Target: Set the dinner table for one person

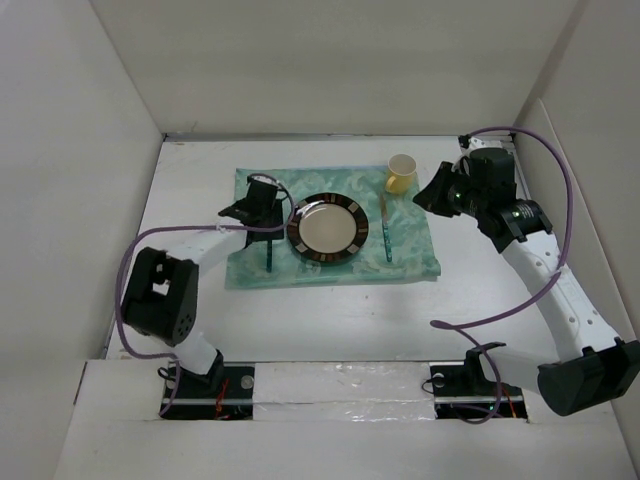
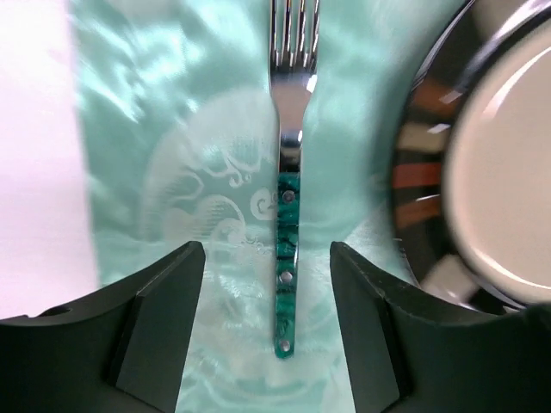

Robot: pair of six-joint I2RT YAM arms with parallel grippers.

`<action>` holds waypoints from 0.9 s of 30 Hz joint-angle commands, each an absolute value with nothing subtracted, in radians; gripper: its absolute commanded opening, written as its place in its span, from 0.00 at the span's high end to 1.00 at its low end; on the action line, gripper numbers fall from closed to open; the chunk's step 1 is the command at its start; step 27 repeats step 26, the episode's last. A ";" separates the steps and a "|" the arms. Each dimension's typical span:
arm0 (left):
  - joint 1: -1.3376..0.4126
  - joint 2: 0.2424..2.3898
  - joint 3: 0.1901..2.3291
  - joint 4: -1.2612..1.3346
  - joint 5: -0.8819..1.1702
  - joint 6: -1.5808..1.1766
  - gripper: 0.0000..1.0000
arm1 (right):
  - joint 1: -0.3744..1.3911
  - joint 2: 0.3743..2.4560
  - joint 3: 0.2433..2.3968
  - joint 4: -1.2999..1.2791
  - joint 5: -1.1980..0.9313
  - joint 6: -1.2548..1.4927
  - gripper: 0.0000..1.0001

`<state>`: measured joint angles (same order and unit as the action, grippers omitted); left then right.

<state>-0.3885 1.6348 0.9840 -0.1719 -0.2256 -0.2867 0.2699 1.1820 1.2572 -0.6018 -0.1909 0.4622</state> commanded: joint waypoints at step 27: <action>-0.383 0.939 1.465 -0.348 -0.479 -0.382 0.18 | -0.005 1.098 1.648 -0.380 0.049 0.626 0.51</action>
